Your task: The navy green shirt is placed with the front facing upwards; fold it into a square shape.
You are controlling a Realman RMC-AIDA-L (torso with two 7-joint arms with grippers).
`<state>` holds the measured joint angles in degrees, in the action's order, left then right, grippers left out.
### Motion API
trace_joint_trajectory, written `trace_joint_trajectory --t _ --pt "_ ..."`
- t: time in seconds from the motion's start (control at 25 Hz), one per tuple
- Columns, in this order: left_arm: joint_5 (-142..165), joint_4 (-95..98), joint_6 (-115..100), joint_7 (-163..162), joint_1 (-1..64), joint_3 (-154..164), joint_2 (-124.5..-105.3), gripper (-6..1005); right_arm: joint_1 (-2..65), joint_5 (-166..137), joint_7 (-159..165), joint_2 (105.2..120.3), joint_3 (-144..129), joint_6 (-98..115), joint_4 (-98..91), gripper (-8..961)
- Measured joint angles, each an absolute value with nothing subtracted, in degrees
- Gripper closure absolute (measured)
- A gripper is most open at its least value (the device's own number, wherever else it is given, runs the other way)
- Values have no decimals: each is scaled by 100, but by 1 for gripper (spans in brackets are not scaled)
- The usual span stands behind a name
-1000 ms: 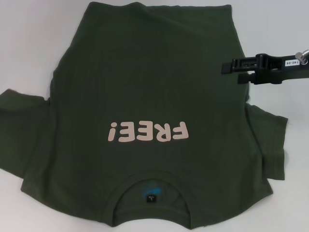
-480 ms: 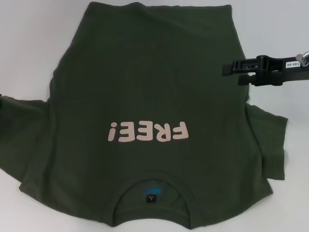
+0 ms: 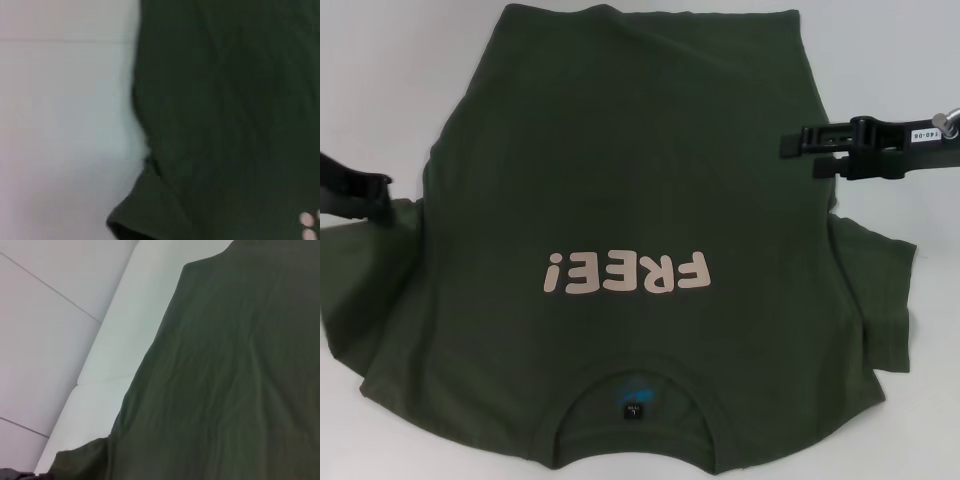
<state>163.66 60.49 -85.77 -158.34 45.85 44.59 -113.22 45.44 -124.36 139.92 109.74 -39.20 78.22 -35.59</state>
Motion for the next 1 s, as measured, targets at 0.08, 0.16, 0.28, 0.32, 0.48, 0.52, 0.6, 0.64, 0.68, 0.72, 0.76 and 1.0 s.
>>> trace_joint_trajectory --t 0.08,0.16,0.28,0.32,0.48,0.52,0.6,0.64,0.68,0.72,0.76,1.0 --pt "16366 5874 -8691 -16116 4788 4702 -11344 976 4544 -12436 13992 10975 -3920 7821 -3560 102" --pt "16365 5734 -8701 -16222 4888 4792 -11345 970 4544 -12436 13993 10976 -3920 7821 -3559 102" --pt "16365 5438 -8651 -16382 5078 4865 -11347 963 4544 -12436 13992 10977 -3920 7822 -3559 102" --pt "16365 5369 -8618 -16419 5129 4870 -11346 960 4544 -12436 13992 10978 -3921 7822 -3559 102" --pt "16365 5200 -8477 -16541 5273 4893 -11357 950 4544 -12438 13992 10984 -3928 7822 -3559 102" --pt "16365 5168 -8447 -16572 5289 4904 -11361 947 4544 -12440 13993 10985 -3928 7822 -3559 102" --pt "16365 5053 -8363 -16613 5343 4919 -11364 942 4544 -12442 13992 10986 -3928 7822 -3558 102" --pt "16365 4988 -8327 -16618 5367 4920 -11368 940 4543 -12443 13992 10986 -3927 7822 -3555 102" --pt "16365 4925 -8287 -16619 5394 4920 -11376 937 4541 -12443 13992 10986 -3925 7822 -3553 102" --pt "16365 4900 -8269 -16617 5402 4921 -11384 935 4540 -12443 13992 10986 -3922 7822 -3552 102" --pt "16365 4869 -8242 -16605 5420 4926 -11399 932 4539 -12443 13992 10986 -3921 7822 -3552 102" --pt "16345 4861 -8068 -16489 5465 4961 -11538 917 4540 -12447 13992 10992 -3940 7800 -3551 102"
